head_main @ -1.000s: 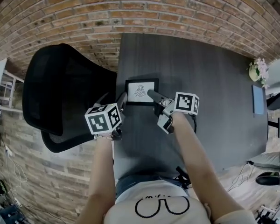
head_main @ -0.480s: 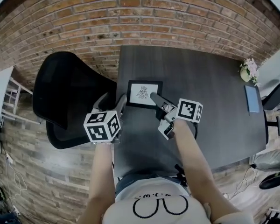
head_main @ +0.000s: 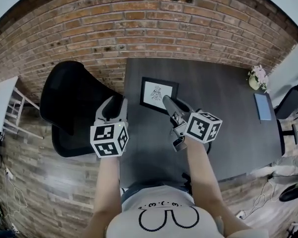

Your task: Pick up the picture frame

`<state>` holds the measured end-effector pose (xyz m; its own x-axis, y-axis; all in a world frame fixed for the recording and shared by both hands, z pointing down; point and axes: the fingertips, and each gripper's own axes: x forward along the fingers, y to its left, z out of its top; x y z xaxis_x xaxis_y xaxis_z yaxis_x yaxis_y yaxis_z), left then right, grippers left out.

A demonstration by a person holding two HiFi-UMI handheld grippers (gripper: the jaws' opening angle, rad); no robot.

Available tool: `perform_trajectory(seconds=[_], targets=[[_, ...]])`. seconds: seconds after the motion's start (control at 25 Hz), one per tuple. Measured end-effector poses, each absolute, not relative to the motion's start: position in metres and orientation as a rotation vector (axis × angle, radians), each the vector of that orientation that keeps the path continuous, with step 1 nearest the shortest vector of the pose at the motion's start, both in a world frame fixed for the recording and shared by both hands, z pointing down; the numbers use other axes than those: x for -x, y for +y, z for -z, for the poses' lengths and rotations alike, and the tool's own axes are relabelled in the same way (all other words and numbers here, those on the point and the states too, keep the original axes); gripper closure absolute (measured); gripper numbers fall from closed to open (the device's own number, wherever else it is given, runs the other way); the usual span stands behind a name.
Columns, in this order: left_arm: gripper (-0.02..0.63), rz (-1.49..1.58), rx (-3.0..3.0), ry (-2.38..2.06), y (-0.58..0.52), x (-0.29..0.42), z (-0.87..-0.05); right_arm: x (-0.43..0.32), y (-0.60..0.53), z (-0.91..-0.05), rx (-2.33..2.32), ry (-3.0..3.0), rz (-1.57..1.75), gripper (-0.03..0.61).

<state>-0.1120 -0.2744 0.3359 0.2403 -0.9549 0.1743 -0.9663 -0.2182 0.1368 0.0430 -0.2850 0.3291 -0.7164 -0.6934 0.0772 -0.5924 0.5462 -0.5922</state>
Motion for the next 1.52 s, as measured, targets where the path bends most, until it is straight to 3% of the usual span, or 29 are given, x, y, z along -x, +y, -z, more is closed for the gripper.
perform_trajectory(seconds=[0.12, 0.56, 1.52], targets=[[0.615, -0.077, -2.321, -1.893, -0.27, 0.114, -0.32, -0.047, -0.276, -0.309, 1.199, 2.685, 0.674, 0.535], [0.615, 0.012, -2.459, -1.973, -0.253, 0.106, -0.275, -0.077, -0.245, -0.253, 1.49, 2.731, -0.009, 0.535], [0.615, 0.08, -2.603, -2.011, -0.233, 0.098, -0.217, -0.09, -0.226, -0.203, 1.567, 2.647, -0.234, 0.535]])
